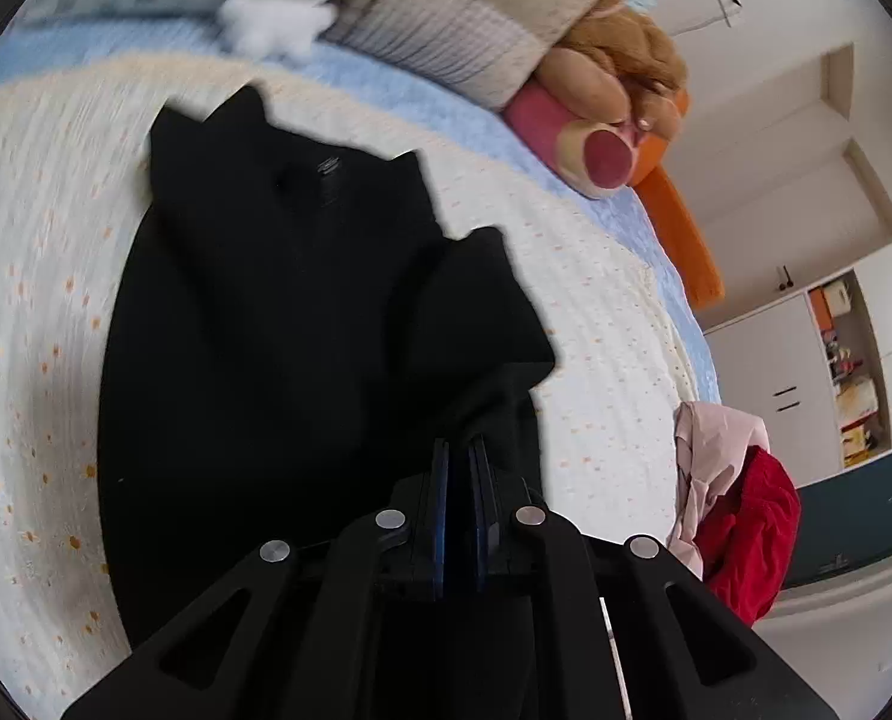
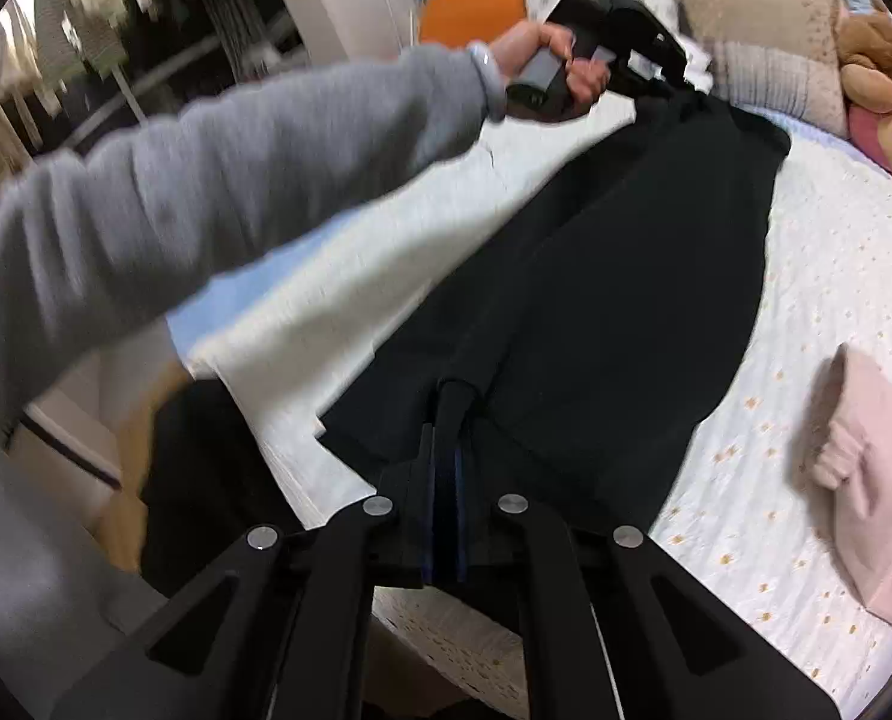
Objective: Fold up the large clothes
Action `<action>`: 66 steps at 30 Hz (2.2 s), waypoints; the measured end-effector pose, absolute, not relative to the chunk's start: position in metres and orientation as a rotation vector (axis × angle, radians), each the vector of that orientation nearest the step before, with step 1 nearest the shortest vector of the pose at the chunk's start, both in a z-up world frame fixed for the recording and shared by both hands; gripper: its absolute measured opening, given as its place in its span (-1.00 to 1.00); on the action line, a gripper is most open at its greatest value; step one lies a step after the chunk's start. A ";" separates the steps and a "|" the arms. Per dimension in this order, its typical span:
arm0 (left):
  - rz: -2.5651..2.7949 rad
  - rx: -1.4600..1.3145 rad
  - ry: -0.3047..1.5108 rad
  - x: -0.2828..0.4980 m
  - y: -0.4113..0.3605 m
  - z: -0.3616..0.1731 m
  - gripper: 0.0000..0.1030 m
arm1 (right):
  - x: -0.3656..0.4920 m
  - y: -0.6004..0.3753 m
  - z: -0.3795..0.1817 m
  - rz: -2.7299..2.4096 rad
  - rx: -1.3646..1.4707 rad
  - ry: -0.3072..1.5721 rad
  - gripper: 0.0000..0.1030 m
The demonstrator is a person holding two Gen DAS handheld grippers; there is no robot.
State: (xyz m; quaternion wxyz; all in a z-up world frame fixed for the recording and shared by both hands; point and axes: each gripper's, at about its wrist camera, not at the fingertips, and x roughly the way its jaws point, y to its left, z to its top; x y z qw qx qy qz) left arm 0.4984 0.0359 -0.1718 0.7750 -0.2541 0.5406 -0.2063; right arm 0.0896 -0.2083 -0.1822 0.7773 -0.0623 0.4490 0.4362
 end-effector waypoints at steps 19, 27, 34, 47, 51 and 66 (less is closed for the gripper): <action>-0.386 -0.347 0.978 0.490 0.019 -0.097 0.72 | 0.083 -0.223 -0.227 0.996 -0.111 1.054 0.00; -0.568 -0.260 1.040 0.517 -0.092 -0.128 0.26 | 0.082 -0.269 -0.200 1.065 0.091 0.943 -0.16; -0.473 -0.327 1.122 0.565 -0.086 -0.214 0.14 | 0.124 -0.293 -0.213 0.939 0.185 0.910 -0.31; -0.576 -0.431 1.037 0.547 -0.079 -0.188 0.32 | 0.134 -0.273 -0.235 0.828 0.154 1.005 -0.33; -0.647 -0.423 0.992 0.488 -0.057 -0.135 0.45 | 0.135 -0.286 -0.210 0.821 0.142 0.957 -0.33; -0.594 -0.252 1.208 0.224 0.026 -0.191 0.21 | 0.215 -0.236 -0.213 0.841 0.016 0.982 -0.62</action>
